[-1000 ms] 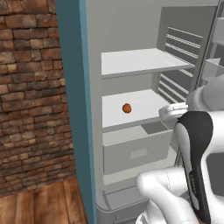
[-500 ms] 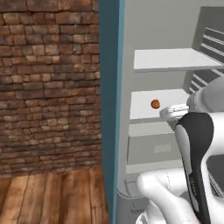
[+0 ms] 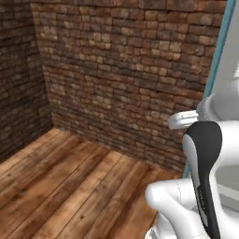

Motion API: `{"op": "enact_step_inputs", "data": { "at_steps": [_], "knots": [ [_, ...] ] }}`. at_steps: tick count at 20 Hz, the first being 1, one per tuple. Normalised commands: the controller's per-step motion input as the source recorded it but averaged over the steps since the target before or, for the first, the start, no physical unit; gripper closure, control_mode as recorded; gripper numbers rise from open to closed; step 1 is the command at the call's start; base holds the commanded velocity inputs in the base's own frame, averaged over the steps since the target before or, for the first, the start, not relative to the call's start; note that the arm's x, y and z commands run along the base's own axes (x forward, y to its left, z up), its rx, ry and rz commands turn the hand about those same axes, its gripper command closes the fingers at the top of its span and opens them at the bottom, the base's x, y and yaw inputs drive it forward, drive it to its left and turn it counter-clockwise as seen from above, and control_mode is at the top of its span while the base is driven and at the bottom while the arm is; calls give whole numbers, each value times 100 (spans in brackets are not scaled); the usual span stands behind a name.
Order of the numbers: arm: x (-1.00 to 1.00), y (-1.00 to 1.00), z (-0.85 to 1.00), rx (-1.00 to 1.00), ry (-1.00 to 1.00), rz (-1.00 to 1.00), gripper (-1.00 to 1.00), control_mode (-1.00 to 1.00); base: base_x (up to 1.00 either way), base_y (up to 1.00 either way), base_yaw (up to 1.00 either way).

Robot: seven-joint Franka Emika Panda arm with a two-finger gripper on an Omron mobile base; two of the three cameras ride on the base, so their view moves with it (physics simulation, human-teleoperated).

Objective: Open the fridge, remove the mango, avocado, and fish, and place them on any counter.

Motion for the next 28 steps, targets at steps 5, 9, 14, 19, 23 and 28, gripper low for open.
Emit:
{"op": "enact_step_inputs", "data": {
  "at_steps": [5,9,14,19,23,28],
  "knots": [
    [0,0,0,0,0,0,100,100,-10,42,99],
    [0,0,0,0,0,0,100,100,0,55,93],
    [0,0,0,0,0,0,100,100,0,56,92],
    [0,0,0,0,0,0,100,100,4,42,92],
    [0,0,0,0,0,0,100,100,71,4,82],
    [0,0,0,0,0,0,100,100,99,-6,71]
  ]
}}
